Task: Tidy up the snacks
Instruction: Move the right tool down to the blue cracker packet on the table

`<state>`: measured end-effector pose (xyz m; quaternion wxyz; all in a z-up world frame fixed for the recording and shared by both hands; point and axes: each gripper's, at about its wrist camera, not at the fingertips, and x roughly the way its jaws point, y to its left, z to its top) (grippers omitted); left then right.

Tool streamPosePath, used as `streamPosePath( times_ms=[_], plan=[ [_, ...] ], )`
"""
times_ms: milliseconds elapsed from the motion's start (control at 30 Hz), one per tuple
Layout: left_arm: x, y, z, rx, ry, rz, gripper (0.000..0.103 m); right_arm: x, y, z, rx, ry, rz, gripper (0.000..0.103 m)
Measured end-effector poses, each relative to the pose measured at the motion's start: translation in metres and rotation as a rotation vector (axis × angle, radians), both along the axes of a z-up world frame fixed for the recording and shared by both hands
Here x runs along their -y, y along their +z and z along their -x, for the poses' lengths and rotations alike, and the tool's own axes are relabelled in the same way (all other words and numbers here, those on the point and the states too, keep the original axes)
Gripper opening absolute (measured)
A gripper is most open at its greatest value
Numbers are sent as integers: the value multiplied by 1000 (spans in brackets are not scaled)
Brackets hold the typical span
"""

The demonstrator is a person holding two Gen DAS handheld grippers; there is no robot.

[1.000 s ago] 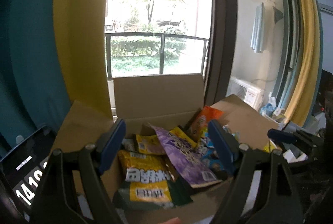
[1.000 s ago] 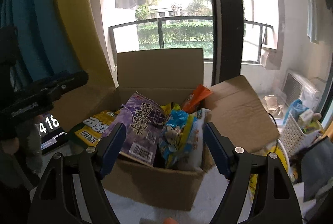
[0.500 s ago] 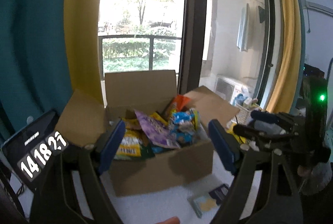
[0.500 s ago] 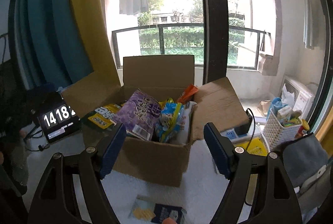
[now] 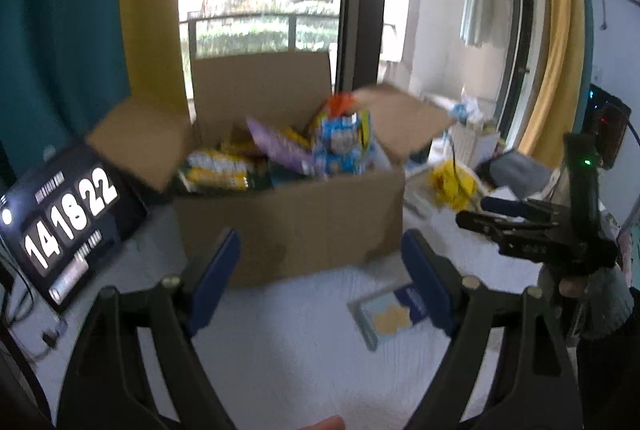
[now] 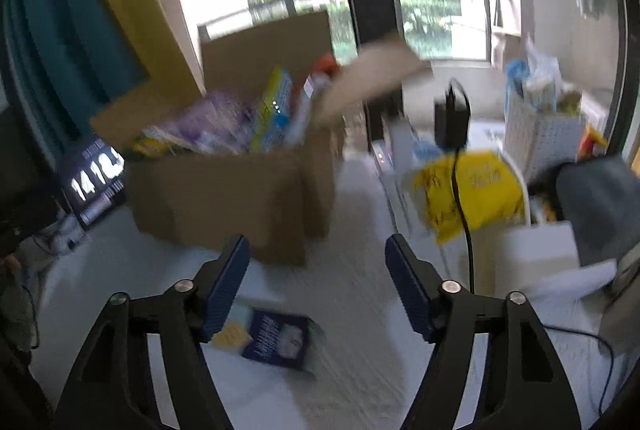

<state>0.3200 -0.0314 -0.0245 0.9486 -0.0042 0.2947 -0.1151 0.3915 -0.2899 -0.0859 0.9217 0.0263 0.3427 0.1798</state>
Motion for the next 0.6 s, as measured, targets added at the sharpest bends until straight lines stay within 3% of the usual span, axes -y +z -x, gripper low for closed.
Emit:
streamPosePath(
  times_ms=[100, 333, 600],
  plan=[
    [5, -24, -4, -69, 11, 9, 84, 1, -28, -12, -42, -17, 52, 56],
    [7, -63, -3, -176, 52, 4, 84, -5, -70, -27, -113, 0, 113, 56],
    [2, -70, 1, -194, 54, 42, 84, -29, -87, -8, -156, 56, 204, 56]
  ],
)
